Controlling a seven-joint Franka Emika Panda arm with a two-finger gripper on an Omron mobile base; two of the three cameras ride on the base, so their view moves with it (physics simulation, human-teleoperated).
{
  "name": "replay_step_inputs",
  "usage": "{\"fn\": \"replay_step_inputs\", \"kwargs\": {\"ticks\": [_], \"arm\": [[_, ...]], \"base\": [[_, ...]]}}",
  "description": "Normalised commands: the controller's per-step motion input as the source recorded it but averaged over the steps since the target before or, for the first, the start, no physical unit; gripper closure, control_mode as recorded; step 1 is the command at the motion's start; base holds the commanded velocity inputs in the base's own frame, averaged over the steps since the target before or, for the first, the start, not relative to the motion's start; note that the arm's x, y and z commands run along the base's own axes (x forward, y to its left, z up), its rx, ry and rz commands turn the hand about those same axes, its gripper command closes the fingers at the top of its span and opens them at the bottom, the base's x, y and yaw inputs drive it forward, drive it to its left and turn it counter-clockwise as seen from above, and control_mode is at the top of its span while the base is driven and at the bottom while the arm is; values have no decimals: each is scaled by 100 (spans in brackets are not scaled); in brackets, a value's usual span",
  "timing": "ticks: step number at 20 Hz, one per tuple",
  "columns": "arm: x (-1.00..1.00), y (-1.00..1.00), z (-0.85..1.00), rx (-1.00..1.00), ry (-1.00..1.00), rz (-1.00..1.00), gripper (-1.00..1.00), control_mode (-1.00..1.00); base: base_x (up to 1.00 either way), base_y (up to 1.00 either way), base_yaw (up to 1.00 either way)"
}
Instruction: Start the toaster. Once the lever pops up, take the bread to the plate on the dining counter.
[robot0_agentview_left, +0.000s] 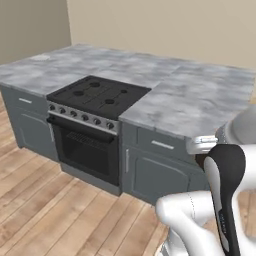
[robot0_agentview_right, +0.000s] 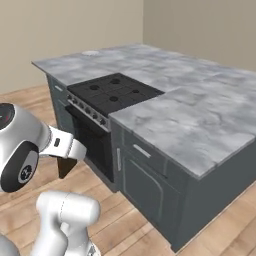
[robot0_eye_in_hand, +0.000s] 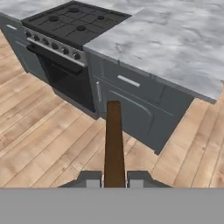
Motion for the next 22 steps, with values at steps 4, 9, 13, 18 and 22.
{"fn": "replay_step_inputs", "kwargs": {"ticks": [4,9,13,18,22], "arm": [[0,0,0,0,0,0,100,100],[0,0,0,0,0,0,100,100],[0,0,0,0,0,0,100,100],[0,0,0,0,0,0,100,100],[0,0,0,0,0,0,100,100]], "base": [[96,100,6],[100,100,0],[100,100,-5],[95,100,-23],[89,100,-36]]}}
